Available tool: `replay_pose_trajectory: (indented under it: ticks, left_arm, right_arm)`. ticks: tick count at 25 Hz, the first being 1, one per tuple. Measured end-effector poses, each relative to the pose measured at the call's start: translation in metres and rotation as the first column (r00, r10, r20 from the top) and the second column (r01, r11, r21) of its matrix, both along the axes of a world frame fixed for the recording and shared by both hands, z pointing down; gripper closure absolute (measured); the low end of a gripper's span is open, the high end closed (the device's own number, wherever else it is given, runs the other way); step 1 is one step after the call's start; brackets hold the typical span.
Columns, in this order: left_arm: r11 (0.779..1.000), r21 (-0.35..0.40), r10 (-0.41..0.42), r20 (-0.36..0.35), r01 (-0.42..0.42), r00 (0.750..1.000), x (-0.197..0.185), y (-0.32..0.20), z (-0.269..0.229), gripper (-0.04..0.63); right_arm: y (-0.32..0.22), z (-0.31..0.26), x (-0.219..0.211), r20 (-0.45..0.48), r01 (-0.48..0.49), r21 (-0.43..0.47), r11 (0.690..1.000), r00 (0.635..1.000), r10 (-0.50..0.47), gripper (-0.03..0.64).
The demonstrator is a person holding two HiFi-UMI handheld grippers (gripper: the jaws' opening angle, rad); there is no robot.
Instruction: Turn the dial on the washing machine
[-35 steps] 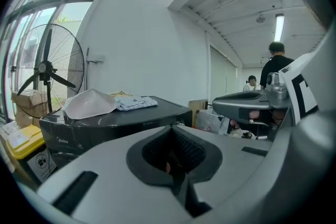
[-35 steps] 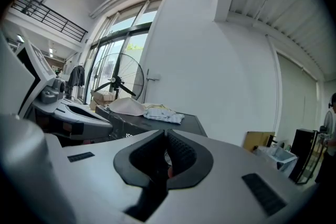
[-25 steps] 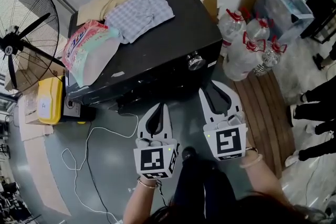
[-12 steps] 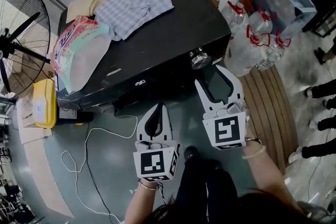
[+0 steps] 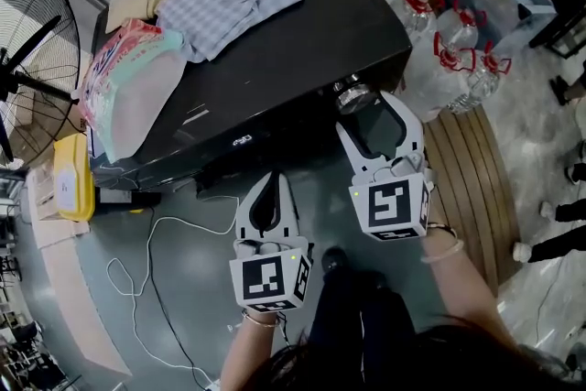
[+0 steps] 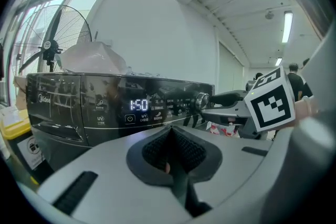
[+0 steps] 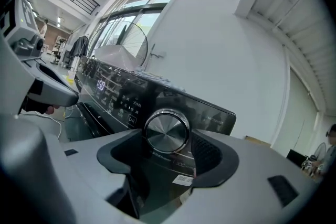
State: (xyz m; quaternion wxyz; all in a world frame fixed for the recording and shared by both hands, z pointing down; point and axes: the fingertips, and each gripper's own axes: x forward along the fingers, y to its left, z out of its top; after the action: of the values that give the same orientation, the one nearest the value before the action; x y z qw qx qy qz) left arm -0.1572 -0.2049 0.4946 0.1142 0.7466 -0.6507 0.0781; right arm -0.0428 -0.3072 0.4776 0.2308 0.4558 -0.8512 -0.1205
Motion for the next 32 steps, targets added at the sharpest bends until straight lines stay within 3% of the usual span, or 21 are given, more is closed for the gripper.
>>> replay_pose_trajectory:
  ticks: [6, 13, 17, 20, 23, 29, 32]
  left_arm:
    - [1.000, -0.012, -0.006, -0.023, 0.006, 1.000, 0.000, 0.002, 0.004, 0.581]
    - [1.000, -0.010, 0.000, -0.029, 0.000, 1.000, 0.002, 0.000, 0.006, 0.581]
    - [1.000, -0.015, 0.004, -0.033, -0.005, 0.999, 0.004, 0.000, 0.008, 0.581]
    - [1.000, -0.018, 0.010, -0.037, -0.011, 0.999, 0.006, 0.000, 0.008, 0.581]
    - [1.000, -0.016, 0.012, -0.037, -0.013, 0.999, 0.007, 0.000, 0.009, 0.581]
    - [0.999, -0.028, 0.025, -0.033, -0.026, 0.999, 0.011, 0.000, 0.011, 0.580]
    - [0.999, -0.032, 0.028, -0.033, -0.029, 0.999, 0.012, 0.000, 0.013, 0.581]
  right_arm:
    - [-0.006, 0.001, -0.001, 0.005, -0.026, -0.008, 1.000, 1.000, 0.026, 0.324]
    - [-0.006, 0.001, 0.000, 0.149, -0.052, -0.094, 0.994, 0.987, 0.065, 0.324]
    - [-0.007, 0.003, 0.004, 0.288, -0.071, -0.189, 0.979, 0.950, 0.124, 0.324]
    - [-0.008, 0.003, 0.006, 0.326, -0.080, -0.211, 0.974, 0.934, 0.147, 0.324]
    - [-0.008, 0.003, 0.005, 0.292, -0.084, -0.191, 0.978, 0.946, 0.138, 0.324]
    - [-0.004, 0.006, -0.002, 0.093, -0.075, -0.093, 0.993, 0.992, 0.084, 0.287]
    - [-0.005, 0.005, -0.003, 0.051, -0.072, -0.064, 0.995, 0.996, 0.076, 0.287]
